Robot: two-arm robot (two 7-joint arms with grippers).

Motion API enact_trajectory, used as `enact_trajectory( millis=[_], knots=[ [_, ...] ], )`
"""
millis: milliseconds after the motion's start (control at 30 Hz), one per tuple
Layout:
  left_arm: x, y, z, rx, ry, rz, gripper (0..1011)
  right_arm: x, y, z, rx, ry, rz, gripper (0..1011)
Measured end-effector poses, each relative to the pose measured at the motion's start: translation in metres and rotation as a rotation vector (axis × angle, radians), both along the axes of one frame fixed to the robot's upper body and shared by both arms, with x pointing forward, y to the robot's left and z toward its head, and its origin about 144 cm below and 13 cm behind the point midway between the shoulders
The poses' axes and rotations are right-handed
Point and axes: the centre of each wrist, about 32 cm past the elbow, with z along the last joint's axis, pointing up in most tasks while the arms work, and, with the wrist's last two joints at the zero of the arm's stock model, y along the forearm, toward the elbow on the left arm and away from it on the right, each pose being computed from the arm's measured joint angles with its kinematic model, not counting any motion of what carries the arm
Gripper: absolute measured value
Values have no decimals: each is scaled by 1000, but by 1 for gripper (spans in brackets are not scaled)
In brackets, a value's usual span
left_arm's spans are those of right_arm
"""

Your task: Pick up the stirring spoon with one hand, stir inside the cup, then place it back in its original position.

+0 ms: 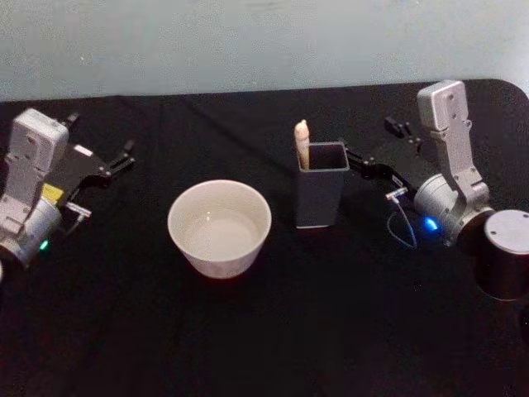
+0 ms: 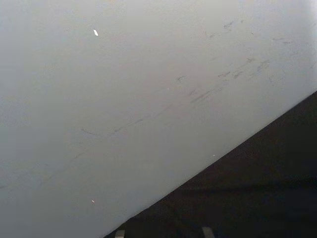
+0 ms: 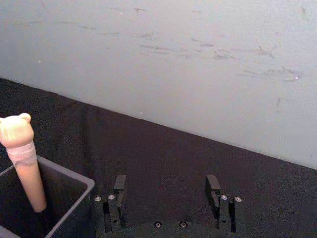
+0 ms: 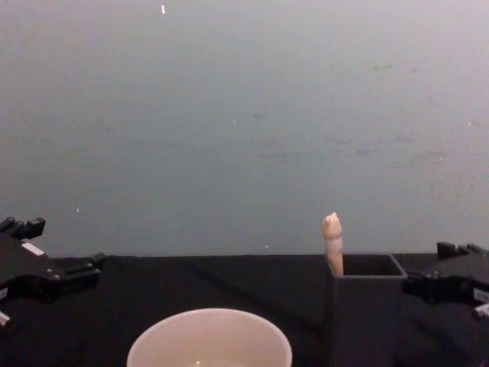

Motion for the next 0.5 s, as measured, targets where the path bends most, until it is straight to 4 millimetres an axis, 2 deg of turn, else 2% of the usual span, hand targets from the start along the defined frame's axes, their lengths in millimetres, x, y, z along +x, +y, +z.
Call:
enact_trajectory(
  millis=[500],
  knots=[
    [0, 0, 0, 0, 0, 0, 1001, 0, 0, 0, 1, 0, 0, 1002]
  ],
)
